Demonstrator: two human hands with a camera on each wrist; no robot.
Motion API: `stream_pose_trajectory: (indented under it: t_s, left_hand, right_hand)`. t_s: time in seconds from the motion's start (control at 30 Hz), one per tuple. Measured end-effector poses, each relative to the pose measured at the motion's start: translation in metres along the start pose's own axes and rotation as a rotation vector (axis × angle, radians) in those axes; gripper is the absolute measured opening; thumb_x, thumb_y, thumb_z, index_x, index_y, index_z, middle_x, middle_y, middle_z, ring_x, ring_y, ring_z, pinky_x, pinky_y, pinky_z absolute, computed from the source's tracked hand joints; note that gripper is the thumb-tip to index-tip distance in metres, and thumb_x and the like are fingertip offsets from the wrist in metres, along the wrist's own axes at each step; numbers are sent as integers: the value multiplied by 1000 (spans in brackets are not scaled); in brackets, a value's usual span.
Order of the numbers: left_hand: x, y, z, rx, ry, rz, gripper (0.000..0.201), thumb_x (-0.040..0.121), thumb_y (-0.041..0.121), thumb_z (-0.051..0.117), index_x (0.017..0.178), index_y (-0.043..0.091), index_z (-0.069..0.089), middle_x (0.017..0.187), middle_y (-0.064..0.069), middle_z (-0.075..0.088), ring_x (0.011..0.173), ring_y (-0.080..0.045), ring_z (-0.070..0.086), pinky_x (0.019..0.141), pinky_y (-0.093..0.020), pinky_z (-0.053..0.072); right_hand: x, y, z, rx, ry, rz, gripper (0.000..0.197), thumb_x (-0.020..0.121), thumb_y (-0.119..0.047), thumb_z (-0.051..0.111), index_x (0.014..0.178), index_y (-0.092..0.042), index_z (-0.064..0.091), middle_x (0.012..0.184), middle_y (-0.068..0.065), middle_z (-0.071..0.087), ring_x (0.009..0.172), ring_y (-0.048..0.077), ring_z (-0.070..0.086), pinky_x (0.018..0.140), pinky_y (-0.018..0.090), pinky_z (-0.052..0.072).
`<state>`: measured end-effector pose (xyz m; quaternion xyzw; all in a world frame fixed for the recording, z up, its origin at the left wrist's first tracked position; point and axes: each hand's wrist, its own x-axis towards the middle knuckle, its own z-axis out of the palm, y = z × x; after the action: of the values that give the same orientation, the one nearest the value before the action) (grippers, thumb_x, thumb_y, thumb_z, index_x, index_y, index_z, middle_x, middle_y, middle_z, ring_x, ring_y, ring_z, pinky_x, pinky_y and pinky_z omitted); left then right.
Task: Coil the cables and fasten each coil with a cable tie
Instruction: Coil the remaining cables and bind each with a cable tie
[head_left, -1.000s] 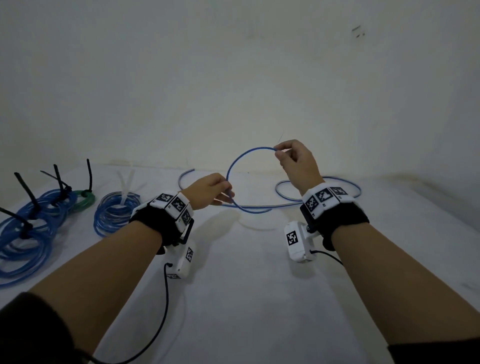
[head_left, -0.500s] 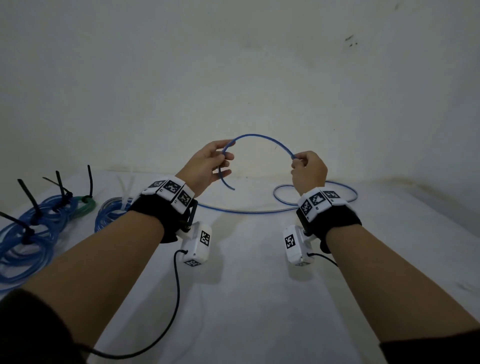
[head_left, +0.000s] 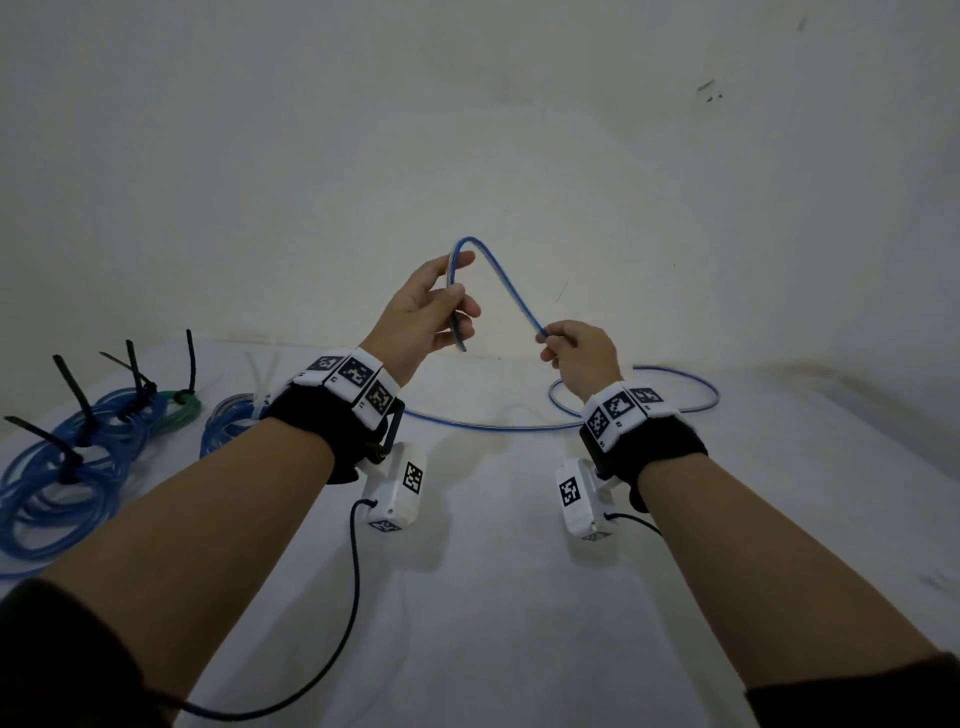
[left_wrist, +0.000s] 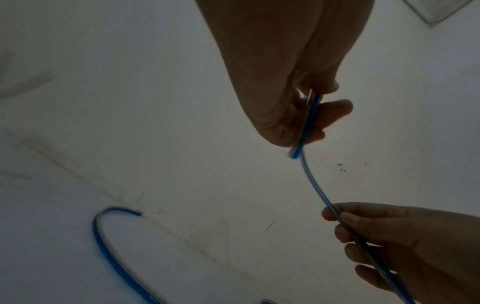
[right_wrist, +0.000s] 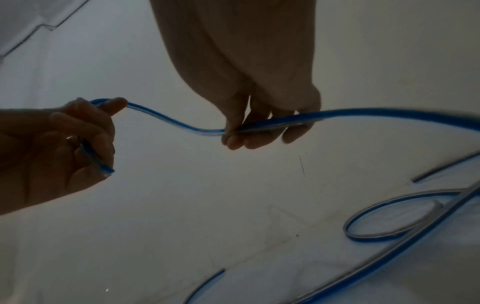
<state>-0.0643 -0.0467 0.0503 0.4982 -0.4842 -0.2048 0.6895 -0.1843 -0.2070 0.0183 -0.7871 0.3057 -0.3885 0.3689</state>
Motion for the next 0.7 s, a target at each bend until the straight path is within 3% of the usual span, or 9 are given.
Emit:
stream_pose_trajectory:
  t_s: [0.07,0.17,0.27,0.33,0.43,0.53,0.6,0.7]
  left_hand:
    - [3,1,3,17,48,35,26,100,14,39,119,19,54,69,2,50,54,-7,45,65,-22,45]
    - [8,-2,4,101,94,36,26,100,10,32,116,9,53,71,2,45,54,-5,40,60,-17,37]
    - [11,-10,5,404,62,90,26,98,6,34,116,8,53,75,5,51,58,-2,45,60,-13,40]
    - [9,-14,5,575,29,130,25,97,8,36,112,6,56,77,6,57,62,-1,52,64,-16,45]
    - [2,-18,3,747,-24,100,26,99,14,36,106,3,58,77,0,62,68,-11,60,73,-27,50]
    - [-1,-20,1,887,-76,-10,28,99,22,34,99,9,58,70,2,62,59,-15,63,68,-31,51]
    - [-3,-18,3,1006,-127,-40,31,99,22,32,95,12,60,65,6,59,59,-14,58,67,-29,47]
    - [-5,-14,8,991,-185,-40,36,99,20,31,86,10,64,65,8,54,68,-16,51,67,-27,40]
  right_hand:
    - [-3,-3,2,-24,-142,-37,25,94,-3,42,97,-4,67,70,1,59,62,7,48,65,23,40]
    - [-12,-9,4,-145,-343,-123,24,95,-9,45,97,-7,69,68,-4,56,62,6,45,61,20,36]
    - [-25,-19,7,-278,-452,-266,18,90,-17,58,102,-11,70,83,-2,58,71,7,48,64,14,36]
    - [-29,-24,9,-295,-469,-343,21,87,-13,62,106,-13,70,83,-3,53,70,4,46,64,10,35]
    - [-32,-28,9,-194,-442,-377,21,82,-6,66,102,-11,68,74,-7,52,64,2,45,64,9,37]
    - [-32,-30,5,-126,-375,-392,13,79,-7,70,90,-11,65,75,-1,60,70,12,52,69,18,43]
    - [-29,-29,3,-297,-277,-497,7,81,-17,69,88,-16,68,80,-6,64,80,15,52,79,28,38]
    - [-26,-26,2,-557,-55,-693,8,84,-27,65,87,-21,70,87,-6,67,89,21,49,76,32,27]
